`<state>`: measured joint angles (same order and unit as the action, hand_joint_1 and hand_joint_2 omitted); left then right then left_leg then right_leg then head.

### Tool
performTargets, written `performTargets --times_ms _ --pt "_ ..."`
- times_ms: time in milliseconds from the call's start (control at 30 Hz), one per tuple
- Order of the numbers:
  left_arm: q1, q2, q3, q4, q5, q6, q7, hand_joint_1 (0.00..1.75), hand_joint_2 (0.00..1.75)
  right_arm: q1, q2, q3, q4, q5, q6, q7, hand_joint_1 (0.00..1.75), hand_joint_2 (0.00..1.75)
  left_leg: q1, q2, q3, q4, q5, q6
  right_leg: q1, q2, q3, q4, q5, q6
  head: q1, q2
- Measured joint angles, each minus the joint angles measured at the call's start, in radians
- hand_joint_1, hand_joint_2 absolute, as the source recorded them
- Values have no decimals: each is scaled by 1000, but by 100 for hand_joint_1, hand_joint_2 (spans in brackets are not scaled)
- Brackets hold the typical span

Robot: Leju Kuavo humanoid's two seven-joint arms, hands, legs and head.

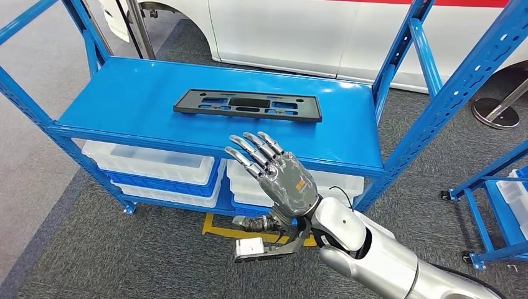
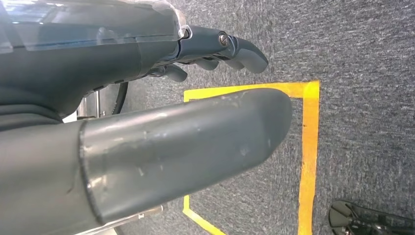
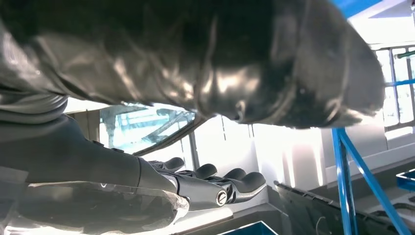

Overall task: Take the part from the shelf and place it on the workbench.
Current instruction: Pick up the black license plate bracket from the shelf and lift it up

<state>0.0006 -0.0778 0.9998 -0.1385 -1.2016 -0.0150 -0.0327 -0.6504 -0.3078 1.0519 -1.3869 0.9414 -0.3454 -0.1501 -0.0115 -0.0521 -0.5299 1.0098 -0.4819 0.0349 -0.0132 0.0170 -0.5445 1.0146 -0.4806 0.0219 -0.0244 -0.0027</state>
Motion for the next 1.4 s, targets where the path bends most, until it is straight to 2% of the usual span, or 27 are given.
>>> performTargets --times_ms 67,100,200,233,267,333,400,433,500,600,633,700,733,767,800,867,900,967,1033,1100,1133,1200,1233,1267,1300,1333,1400 --pt "0 0 0 0 0 0 -1 0 0 0 -2 -4 2 -1 -1 -1 0 0 6 3 3 -11 8 12 1 -3 -9 19 -14 4 0 0" --pt "-1 0 0 0 0 1 -1 0 0 1 -4 -6 3 -2 -1 -1 0 0 8 5 3 -16 12 18 1 -4 -28 56 -36 6 0 0" --pt "0 0 0 0 0 1 -1 0 0 9 -6 -7 7 -2 -1 -1 0 0 6 8 0 -17 14 22 0 -7 -130 248 -116 7 0 0" --pt "0 0 0 0 0 1 -1 0 0 12 -7 -7 9 -2 -1 -1 0 0 6 8 -1 -16 13 22 0 -7 -154 286 -117 7 0 0" --pt "0 0 0 0 0 2 -1 0 0 15 -8 -7 11 -2 -1 -1 0 0 5 8 0 -15 11 22 0 -7 -160 286 -98 6 0 0" --pt "0 0 0 0 -2 3 -1 0 0 16 -10 -8 12 -3 -1 -1 0 0 5 5 6 -11 4 19 1 -6 -119 177 -17 -1 0 0" --pt "-1 -1 0 1 -3 3 -2 0 0 16 -12 -10 14 -3 -1 -1 0 0 3 3 7 -5 -4 13 5 -1 -66 60 31 -11 0 0" --pt "-1 -2 0 1 -4 3 -3 0 0 17 -13 -11 15 -3 -1 -1 0 0 3 2 4 -3 -6 8 8 0 -54 31 35 -15 0 0" --pt "-3 -3 0 2 -4 3 -3 0 0 18 -14 -12 17 -3 -2 -1 0 0 5 0 0 -2 -9 -2 11 -1 -51 19 28 -21 0 0" --pt "-3 -4 0 4 -4 3 -4 0 0 18 -15 -14 19 -2 -3 -1 0 0 6 17 -15 35 -35 -21 1 -9 -35 0 29 -32 -1 0" --pt "-4 -5 0 4 -4 3 -4 0 0 18 -15 -15 19 -2 -3 -2 0 0 9 27 -40 84 -58 -29 -2 -13 -29 -5 29 -36 -1 0" --pt "-5 -5 0 4 -4 4 -4 0 0 19 -16 -15 21 -2 -2 -2 0 0 19 39 -118 218 -107 -44 -3 -22 -24 -7 24 -40 -2 0" --pt "-5 -5 0 4 -4 4 -5 0 0 21 -16 -15 23 -2 -2 -2 0 0 25 42 -151 267 -115 -50 -5 -25 -21 -7 20 -39 -2 0" --pt "-4 -5 0 4 -4 4 -6 0 0 22 -16 -15 25 -2 -1 -3 0 0 30 44 -167 279 -102 -57 -8 -27 -18 -6 17 -35 -2 0" --pt "-3 -5 0 4 -4 4 -6 0 0 23 -16 -15 27 -2 -1 -3 0 0 36 46 -161 251 -68 -63 -12 -28 -13 -3 12 -30 -2 0" --pt "-1 -5 0 5 -5 4 -8 0 0 24 -16 -16 29 -2 0 -3 0 0 44 53 -111 123 14 -77 -20 -30 -4 5 -3 -16 -2 0" --pt "-2 -6 0 6 -5 4 -8 0 0 23 -16 -18 29 -2 1 -3 0 0 44 56 -87 67 35 -78 -21 -30 -2 12 -9 -8 -3 0" --pt "-4 -7 0 8 -5 4 -10 0 0 24 -16 -21 29 -2 2 -3 0 0 40 57 -70 28 33 -67 -16 -31 -4 16 -15 4 -5 0" --pt "-5 -6 0 9 -5 4 -10 0 0 24 -17 -23 29 -2 2 -3 0 0 38 54 -68 25 31 -45 -17 -33 -1 12 -17 12 -5 0" --pt "-3 -6 0 9 -5 4 -10 0 0 23 -18 -26 29 -2 1 -3 0 0 37 53 -63 22 28 -27 -21 -32 -11 43 -39 16 -4 0" --pt "-4 -6 0 9 -5 4 -10 0 0 23 -19 -27 29 -2 1 -3 0 0 36 52 -60 20 27 -19 -20 -30 -35 90 -63 16 -4 0" --pt "-4 -6 0 9 -6 4 -11 0 0 25 -20 -29 30 -2 2 -3 0 0 30 50 -58 20 23 -9 -15 -28 -115 231 -117 12 -3 0" --pt "-5 -6 0 9 -6 4 -11 0 0 27 -20 -29 32 -2 2 -3 0 0 25 48 -55 20 20 -5 -11 -27 -153 289 -129 9 -3 0" --pt "-5 -6 0 9 -7 4 -12 0 0 28 -20 -29 33 -2 3 -3 0 0 20 45 -51 21 17 -1 -6 -27 -175 314 -120 3 -3 0" --pt "-5 -6 0 9 -7 4 -13 0 0 29 -20 -29 34 -2 3 -3 0 0 14 43 -45 21 14 3 -1 -26 -177 298 -91 -6 -3 0" --pt "-4 -6 0 9 -8 4 -14 0 0 30 -20 -29 35 -2 4 -3 0 0 7 40 -37 20 9 6 6 -24 -161 245 -45 -20 -3 0" --pt "-4 -10 0 11 -9 4 -16 0 0 29 -21 -30 36 -2 4 -3 0 0 0 35 -25 19 0 8 22 -18 -109 116 29 -57 -6 0"
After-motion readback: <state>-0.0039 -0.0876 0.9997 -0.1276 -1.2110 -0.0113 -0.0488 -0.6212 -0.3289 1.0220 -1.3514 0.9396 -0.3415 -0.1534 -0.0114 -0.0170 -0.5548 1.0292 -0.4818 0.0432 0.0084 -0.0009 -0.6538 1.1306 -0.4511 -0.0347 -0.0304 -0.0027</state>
